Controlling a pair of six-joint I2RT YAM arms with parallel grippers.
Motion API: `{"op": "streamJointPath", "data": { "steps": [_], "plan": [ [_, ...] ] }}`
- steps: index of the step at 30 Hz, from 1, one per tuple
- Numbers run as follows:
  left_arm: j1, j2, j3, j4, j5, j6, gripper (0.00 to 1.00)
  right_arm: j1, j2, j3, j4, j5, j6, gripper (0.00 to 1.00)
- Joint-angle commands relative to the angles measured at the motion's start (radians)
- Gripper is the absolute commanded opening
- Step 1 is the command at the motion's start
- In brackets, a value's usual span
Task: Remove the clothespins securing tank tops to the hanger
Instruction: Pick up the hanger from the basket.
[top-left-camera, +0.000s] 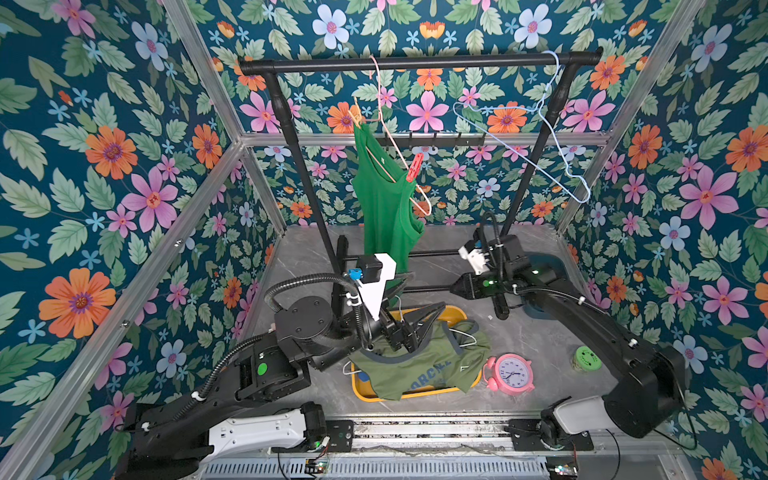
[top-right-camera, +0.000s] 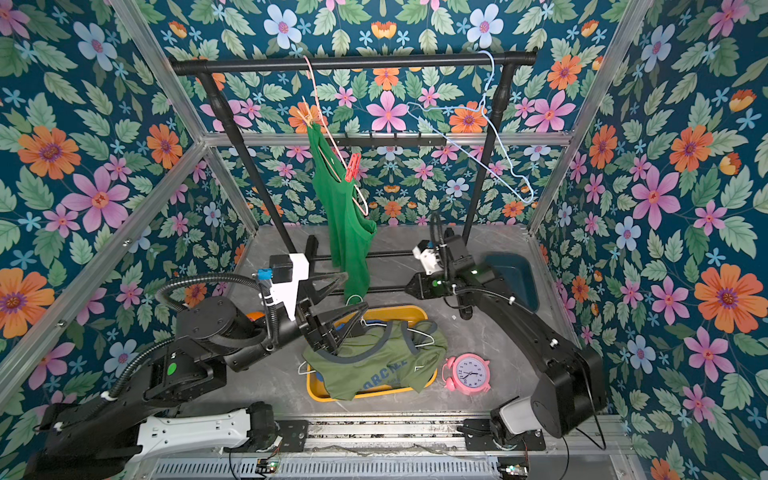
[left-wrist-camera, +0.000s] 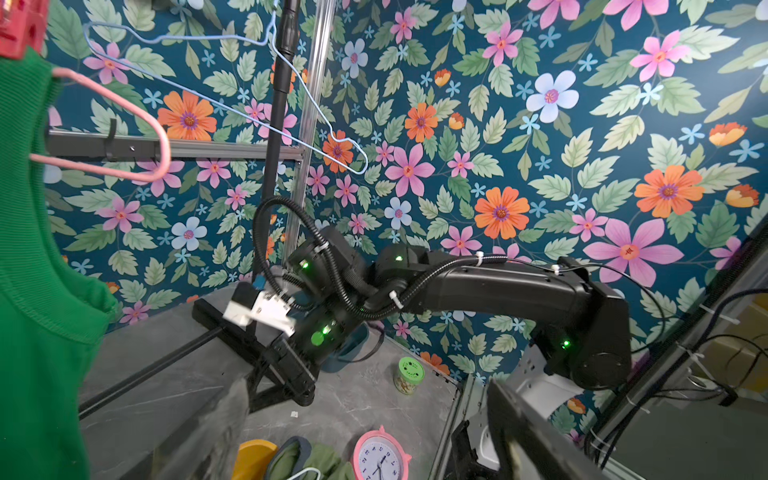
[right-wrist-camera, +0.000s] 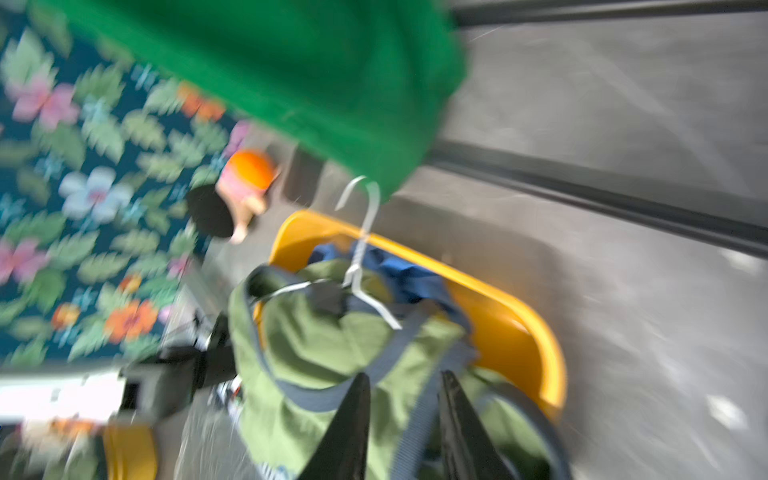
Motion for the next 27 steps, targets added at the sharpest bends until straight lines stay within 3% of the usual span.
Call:
{"op": "streamJointPath", "data": {
  "steps": [1,7,13,23,27],
  "plan": [
    [0.001,-0.020,-0.007,0.019,-0.050,-0.024,0.92,0.067,0.096,0.059,-0.015,-0.057,-0.086,0.30],
    [0.000,-0.038,-0.010,-0.003,-0.072,-0.041,0.92,0.147,0.258,0.073,0.025,-0.069,-0.105,0.29],
    [0.001,-0.030,-0.009,-0.009,-0.092,-0.041,0.92,0.215,0.366,0.114,0.039,0.004,-0.135,0.29],
    [0.000,-0.014,-0.001,-0.027,-0.088,-0.043,0.92,0.256,0.419,0.135,0.032,0.124,-0.176,0.30],
    [0.001,-0.014,-0.001,-0.029,-0.084,-0.044,0.92,0.263,0.449,0.148,0.003,0.105,-0.188,0.29]
  ]
}}
